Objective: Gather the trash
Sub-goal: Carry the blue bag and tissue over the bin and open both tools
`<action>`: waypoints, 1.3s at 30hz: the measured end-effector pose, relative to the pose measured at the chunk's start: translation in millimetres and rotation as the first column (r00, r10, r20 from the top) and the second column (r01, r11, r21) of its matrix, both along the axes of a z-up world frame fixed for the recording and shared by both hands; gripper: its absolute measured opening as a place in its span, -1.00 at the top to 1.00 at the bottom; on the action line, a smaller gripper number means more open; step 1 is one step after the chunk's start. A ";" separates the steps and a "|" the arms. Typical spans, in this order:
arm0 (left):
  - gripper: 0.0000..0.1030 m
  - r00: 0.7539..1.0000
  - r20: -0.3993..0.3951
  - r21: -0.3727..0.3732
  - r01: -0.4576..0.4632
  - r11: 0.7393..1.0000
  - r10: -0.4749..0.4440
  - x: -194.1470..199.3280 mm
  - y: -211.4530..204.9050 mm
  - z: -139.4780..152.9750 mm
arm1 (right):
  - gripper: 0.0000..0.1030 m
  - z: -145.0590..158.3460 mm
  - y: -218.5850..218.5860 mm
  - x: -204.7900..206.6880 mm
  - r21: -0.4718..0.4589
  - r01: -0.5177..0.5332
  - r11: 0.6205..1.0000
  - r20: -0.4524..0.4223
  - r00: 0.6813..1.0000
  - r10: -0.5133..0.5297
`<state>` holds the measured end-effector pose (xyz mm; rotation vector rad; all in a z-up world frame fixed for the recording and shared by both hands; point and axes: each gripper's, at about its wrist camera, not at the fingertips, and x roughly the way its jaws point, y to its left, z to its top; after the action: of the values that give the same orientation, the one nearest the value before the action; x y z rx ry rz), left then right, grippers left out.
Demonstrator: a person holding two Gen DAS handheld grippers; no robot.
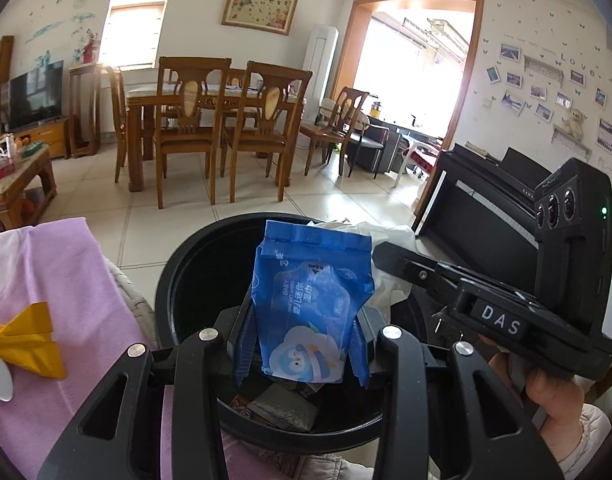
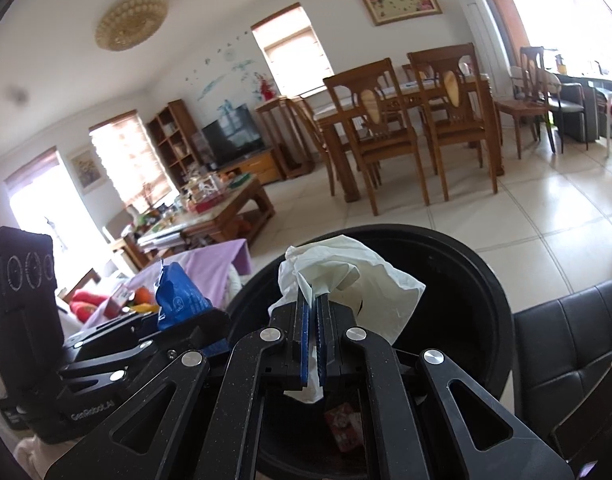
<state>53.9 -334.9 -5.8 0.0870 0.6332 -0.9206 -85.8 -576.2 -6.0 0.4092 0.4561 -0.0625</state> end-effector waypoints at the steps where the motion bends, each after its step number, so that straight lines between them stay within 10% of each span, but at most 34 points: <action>1: 0.25 1.000 -0.002 0.002 0.000 1.000 0.000 0.4 -1.6 -0.6 | 0.92 -2.5 -3.0 -0.6 0.002 0.004 1.000 -0.003 1.000 -0.004; 22: 0.21 0.999 0.034 0.068 0.001 0.998 -0.004 -10.5 -25.7 -4.1 | 0.91 -25.1 1.0 6.4 -0.008 0.015 1.000 -0.046 0.999 -0.016; 29: -0.62 0.995 0.086 0.055 -0.046 0.997 0.042 -14.4 -22.8 1.1 | 0.10 -27.3 -1.1 2.6 0.011 0.027 1.000 -0.039 0.999 -0.027; 35: -0.87 0.989 0.135 0.065 -0.065 0.996 0.056 -19.2 -24.7 2.5 | -0.07 -20.8 0.4 -0.9 -0.001 0.042 0.999 -0.023 0.999 -0.042; 39: -0.90 0.981 0.177 0.056 -0.086 0.995 0.075 -21.4 -20.0 4.0 | -0.62 -17.3 -0.7 -6.6 -0.007 0.080 0.997 0.003 0.997 -0.080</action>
<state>32.5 -355.0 -1.8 0.1952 0.4992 -0.8045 -92.4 -577.0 -23.4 0.4201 0.4363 -0.1408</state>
